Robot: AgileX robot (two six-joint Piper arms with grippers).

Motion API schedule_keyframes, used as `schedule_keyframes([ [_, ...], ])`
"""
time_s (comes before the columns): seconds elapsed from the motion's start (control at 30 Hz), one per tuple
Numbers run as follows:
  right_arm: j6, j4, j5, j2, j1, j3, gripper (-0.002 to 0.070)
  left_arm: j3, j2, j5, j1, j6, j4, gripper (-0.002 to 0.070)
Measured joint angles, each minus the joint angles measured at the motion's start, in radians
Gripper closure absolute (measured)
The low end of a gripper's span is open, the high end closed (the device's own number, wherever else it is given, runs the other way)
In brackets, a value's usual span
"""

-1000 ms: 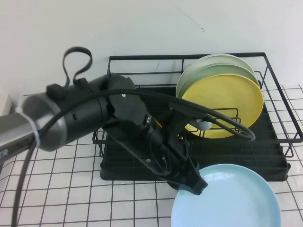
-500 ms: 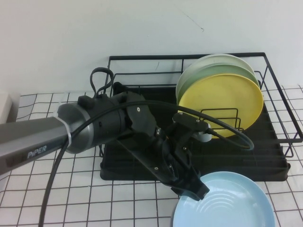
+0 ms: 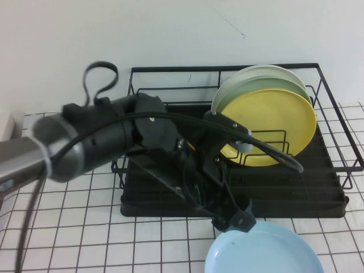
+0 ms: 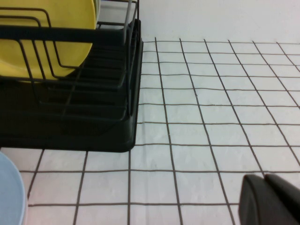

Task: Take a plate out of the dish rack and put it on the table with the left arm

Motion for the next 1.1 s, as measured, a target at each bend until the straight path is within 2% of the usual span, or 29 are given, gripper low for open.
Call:
schedule_keyframes([
  [0.07,0.0,0.0,0.0,0.0,0.0,0.0,0.0678,0.0,-0.047,0.0,0.0,0.0,0.026,0.0017],
  [0.13,0.0,0.0,0.0,0.0,0.0,0.0,0.0678,0.002,-0.097,0.002,0.0,0.0,0.04,0.0069],
  [0.2,0.0,0.0,0.0,0.0,0.0,0.0,0.0678,0.009,-0.159,0.002,0.0,0.003,0.058,0.019],
  [0.33,0.0,0.0,0.0,0.0,0.0,0.0,0.0678,0.084,-0.29,0.006,0.0,0.082,0.063,0.0529],
  [0.37,0.0,0.0,0.0,0.0,0.0,0.0,0.0678,0.112,-0.324,0.004,0.0,0.093,0.063,0.058],
  [0.43,0.0,0.0,0.0,0.0,0.0,0.0,0.0678,0.18,-0.385,-0.021,0.0,0.101,0.059,0.0631],
  [0.53,0.0,0.0,0.0,0.0,0.0,0.0,0.0678,0.29,-0.497,-0.133,0.0,0.131,0.009,0.0662],
  [0.77,0.0,0.0,0.0,0.0,0.0,0.0,0.0678,0.529,-0.749,-0.4,0.0,0.188,-0.106,0.0673],
  [0.97,0.0,0.0,0.0,0.0,0.0,0.0,0.0678,0.642,-0.868,-0.404,0.0,0.195,-0.2,0.0673],
  [1.1,0.0,0.0,0.0,0.0,0.0,0.0,0.0678,0.674,-0.872,-0.392,0.0,0.197,-0.211,0.0673],
])
